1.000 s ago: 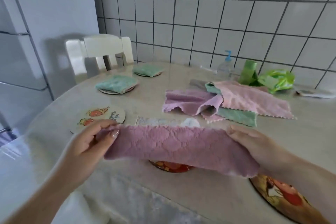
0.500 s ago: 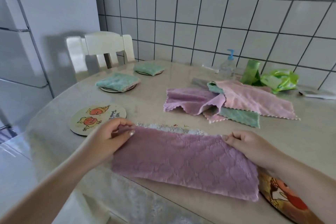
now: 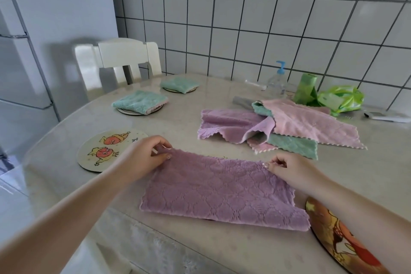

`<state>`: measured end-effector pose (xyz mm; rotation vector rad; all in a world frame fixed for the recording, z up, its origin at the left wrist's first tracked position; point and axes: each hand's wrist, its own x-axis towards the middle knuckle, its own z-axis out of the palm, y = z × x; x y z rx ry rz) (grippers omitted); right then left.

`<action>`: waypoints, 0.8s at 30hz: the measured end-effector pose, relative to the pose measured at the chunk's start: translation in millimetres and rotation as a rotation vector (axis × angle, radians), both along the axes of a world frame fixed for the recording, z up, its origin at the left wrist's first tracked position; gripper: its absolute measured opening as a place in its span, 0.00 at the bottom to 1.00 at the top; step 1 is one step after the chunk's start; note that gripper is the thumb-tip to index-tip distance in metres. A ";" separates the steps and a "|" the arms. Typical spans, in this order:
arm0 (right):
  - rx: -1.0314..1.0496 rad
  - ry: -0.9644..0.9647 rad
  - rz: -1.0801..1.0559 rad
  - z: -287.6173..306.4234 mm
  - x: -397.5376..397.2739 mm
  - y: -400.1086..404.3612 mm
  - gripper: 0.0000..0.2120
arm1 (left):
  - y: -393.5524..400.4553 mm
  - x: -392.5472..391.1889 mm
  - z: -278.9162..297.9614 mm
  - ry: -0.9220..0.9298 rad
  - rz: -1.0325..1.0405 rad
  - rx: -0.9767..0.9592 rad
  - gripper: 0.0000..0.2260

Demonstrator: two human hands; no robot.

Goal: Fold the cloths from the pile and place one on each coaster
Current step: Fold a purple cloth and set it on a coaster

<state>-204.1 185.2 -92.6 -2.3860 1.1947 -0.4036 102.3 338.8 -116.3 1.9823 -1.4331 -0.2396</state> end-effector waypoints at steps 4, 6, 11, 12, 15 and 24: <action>0.010 -0.012 -0.016 -4.9 0.9 -6.1 0.11 | -5.1 -2.2 1.2 -0.042 0.014 0.023 0.07; 0.026 -0.015 -0.024 -7.5 2.5 -9.8 0.09 | -7.7 -2.5 1.2 -0.059 0.018 0.047 0.07; 0.047 -0.078 -0.070 -8.4 8.2 -12.1 0.02 | -10.7 -6.0 6.4 -0.018 0.045 0.120 0.11; 0.003 -0.084 -0.090 -7.7 8.2 -11.1 0.02 | -10.4 -8.9 9.8 -0.069 0.079 0.094 0.12; -0.211 -0.036 -0.014 -3.0 13.3 3.9 0.09 | -5.0 -31.2 19.8 -0.146 0.081 -0.034 0.13; -0.230 0.292 0.242 -33.6 54.9 71.4 0.42 | -3.3 -94.0 -11.4 -0.330 -0.309 0.081 0.31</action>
